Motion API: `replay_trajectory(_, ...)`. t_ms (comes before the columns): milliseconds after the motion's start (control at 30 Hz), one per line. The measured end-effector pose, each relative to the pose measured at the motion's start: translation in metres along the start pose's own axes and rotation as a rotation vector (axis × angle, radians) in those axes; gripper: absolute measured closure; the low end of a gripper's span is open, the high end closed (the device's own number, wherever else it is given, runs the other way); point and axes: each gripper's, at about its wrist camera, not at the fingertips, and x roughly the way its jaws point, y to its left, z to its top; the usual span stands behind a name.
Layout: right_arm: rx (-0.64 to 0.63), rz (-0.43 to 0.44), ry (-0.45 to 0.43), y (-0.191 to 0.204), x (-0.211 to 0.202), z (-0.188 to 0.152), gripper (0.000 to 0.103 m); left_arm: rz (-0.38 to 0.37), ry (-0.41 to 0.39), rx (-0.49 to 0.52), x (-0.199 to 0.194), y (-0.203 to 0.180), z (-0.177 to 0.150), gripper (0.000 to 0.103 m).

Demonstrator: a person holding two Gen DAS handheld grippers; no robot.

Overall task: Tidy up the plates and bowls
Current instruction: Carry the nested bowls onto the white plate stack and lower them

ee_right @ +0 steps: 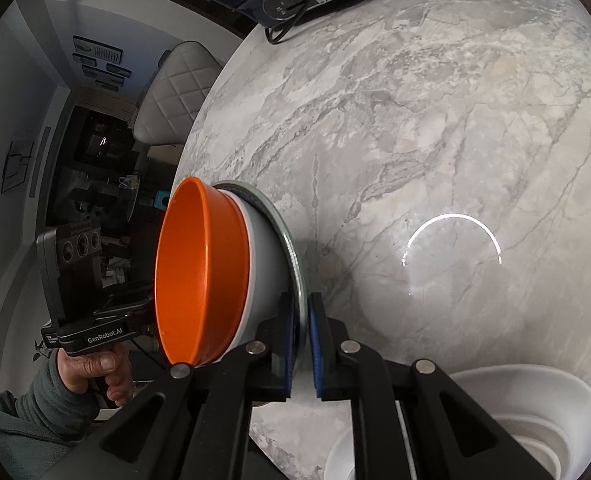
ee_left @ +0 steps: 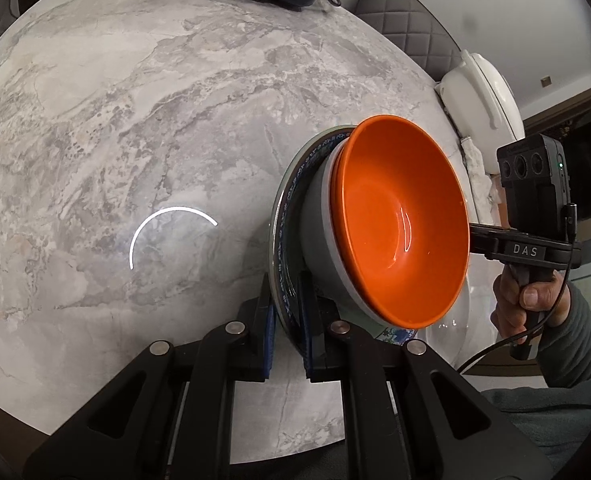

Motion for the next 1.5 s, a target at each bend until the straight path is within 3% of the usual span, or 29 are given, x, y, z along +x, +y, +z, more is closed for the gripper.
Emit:
replay_trajectory(367, 0.081, -0.034, -0.098, -0.004, -0.078, -0.041, 0.092, -0.039, -0.005, 0.107, -0.018, -0.088, 0.004, 0.096)
replay_trajectory(533, 0.086, -0.037, -0.109, -0.017, -0.112, -0.068, 0.092, -0.045, -0.003, 0.107, -0.009, -0.136, -0.02, 0.097)
replay_trajectory(733, 0.1, -0.04, -0.1, -0.051, -0.139, -0.112, 0.092, -0.039, 0.025, 0.088, 0.03, -0.179, -0.06, 0.097)
replay_trajectory(1067, 0.121, -0.072, -0.069, -0.104, -0.139, -0.147, 0.092, 0.015, 0.035, 0.094, 0.092, -0.202, -0.088, 0.098)
replay_trajectory(1500, 0.129, -0.061, -0.044, -0.132, -0.124, -0.157, 0.092, 0.067, 0.048, 0.06, 0.121, -0.196, -0.094, 0.097)
